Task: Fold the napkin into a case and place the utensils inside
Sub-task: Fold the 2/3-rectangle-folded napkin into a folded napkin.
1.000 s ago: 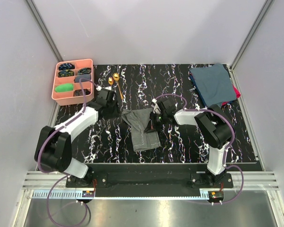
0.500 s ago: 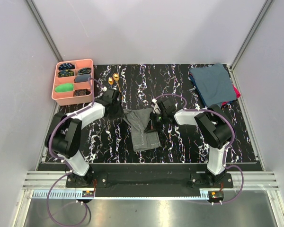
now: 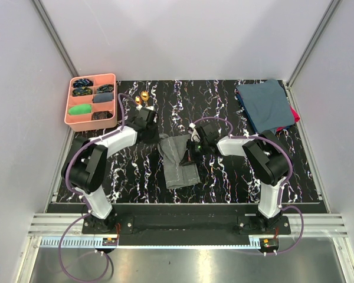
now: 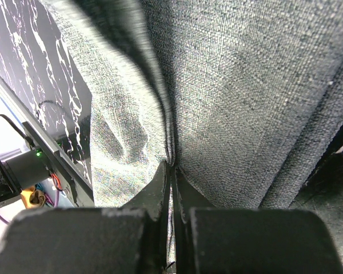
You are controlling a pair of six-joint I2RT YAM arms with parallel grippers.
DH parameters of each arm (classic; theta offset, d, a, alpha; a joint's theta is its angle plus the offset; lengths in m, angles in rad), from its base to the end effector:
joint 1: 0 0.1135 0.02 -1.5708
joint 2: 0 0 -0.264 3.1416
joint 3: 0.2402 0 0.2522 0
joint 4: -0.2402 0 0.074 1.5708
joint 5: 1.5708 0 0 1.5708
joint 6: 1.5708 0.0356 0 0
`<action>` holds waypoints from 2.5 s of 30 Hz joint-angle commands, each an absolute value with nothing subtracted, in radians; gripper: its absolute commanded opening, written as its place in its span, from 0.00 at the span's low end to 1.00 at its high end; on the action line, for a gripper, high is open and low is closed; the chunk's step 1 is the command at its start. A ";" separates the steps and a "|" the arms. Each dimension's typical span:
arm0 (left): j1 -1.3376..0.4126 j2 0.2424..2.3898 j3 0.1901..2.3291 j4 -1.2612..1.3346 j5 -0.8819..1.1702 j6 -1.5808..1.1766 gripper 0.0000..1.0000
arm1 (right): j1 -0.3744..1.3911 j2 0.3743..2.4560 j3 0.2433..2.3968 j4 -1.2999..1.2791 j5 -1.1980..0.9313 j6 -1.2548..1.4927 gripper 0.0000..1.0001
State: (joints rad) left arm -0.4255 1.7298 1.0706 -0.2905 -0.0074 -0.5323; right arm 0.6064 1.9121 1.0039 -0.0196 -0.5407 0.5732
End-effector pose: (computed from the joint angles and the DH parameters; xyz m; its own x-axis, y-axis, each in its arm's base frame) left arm 0.3243 -0.1467 0.1824 -0.8457 -0.1739 -0.5045 -0.0236 0.9567 -0.2902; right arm 0.2928 0.2254 0.1224 -0.9550 -0.0965 -0.2804 -0.2669 0.6915 0.6713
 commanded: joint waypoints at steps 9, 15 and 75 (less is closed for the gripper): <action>-0.495 1.724 1.124 -0.241 0.020 -0.532 0.03 | 0.577 1.841 1.130 -0.086 -0.495 0.511 0.38; -0.526 1.733 1.152 -0.284 -0.026 -0.529 0.03 | 0.552 1.917 1.258 -0.129 -0.489 0.457 0.46; -0.644 1.815 1.433 -0.514 -0.095 -0.466 0.46 | 0.480 1.841 1.249 -0.241 -0.459 0.466 0.47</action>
